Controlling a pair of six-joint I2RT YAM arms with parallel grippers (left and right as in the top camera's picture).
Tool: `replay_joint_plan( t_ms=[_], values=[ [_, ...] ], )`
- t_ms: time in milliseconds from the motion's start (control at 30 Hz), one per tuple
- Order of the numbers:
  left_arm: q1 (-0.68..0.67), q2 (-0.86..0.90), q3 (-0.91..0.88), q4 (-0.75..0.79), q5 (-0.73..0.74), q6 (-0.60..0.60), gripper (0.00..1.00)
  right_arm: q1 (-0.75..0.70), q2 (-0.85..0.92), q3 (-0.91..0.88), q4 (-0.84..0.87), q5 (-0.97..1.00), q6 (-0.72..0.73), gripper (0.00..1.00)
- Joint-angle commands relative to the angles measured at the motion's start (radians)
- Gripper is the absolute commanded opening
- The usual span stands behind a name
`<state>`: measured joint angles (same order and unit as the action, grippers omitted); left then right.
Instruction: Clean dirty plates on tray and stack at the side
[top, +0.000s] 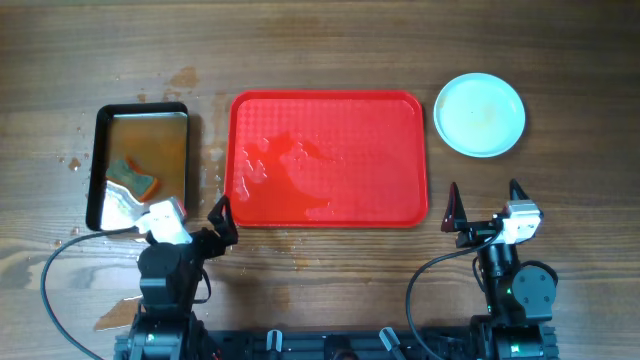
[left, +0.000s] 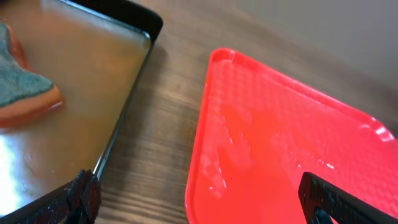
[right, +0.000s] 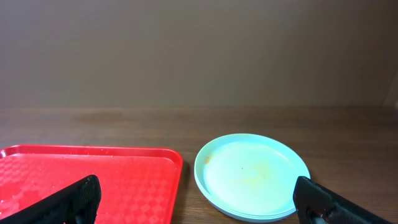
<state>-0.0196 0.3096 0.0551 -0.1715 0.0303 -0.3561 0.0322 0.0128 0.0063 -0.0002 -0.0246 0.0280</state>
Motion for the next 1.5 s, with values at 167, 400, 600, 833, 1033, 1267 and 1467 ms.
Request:
replay_joint_plan(
  t_ms=[167,400,600,833,1033,1267,1467],
  values=[
    [-0.057,-0.151,-0.05,0.138,0.033,0.089,1.0,0.004,-0.009,-0.001,0.003,0.007,-0.009,1.0],
    [-0.056,-0.232,-0.05,0.096,0.032,0.144,1.0,0.004,-0.009,-0.001,0.003,0.006,-0.009,1.0],
    [-0.056,-0.291,-0.05,0.096,0.031,0.193,1.0,0.004,-0.009,-0.001,0.003,0.007,-0.009,1.0],
    [-0.034,-0.294,-0.05,0.098,0.032,0.202,1.0,0.004,-0.009,-0.001,0.003,0.006,-0.009,1.0],
    [-0.06,-0.307,-0.05,0.098,0.05,0.438,1.0,0.004,-0.009,-0.001,0.004,0.006,-0.009,1.0],
    [-0.045,-0.307,-0.05,0.093,-0.014,0.438,1.0,0.004,-0.008,-0.001,0.004,0.006,-0.01,1.0],
    [-0.045,-0.307,-0.05,0.097,-0.085,0.393,1.0,0.004,-0.005,-0.001,0.004,0.007,-0.009,1.0]
  ],
)
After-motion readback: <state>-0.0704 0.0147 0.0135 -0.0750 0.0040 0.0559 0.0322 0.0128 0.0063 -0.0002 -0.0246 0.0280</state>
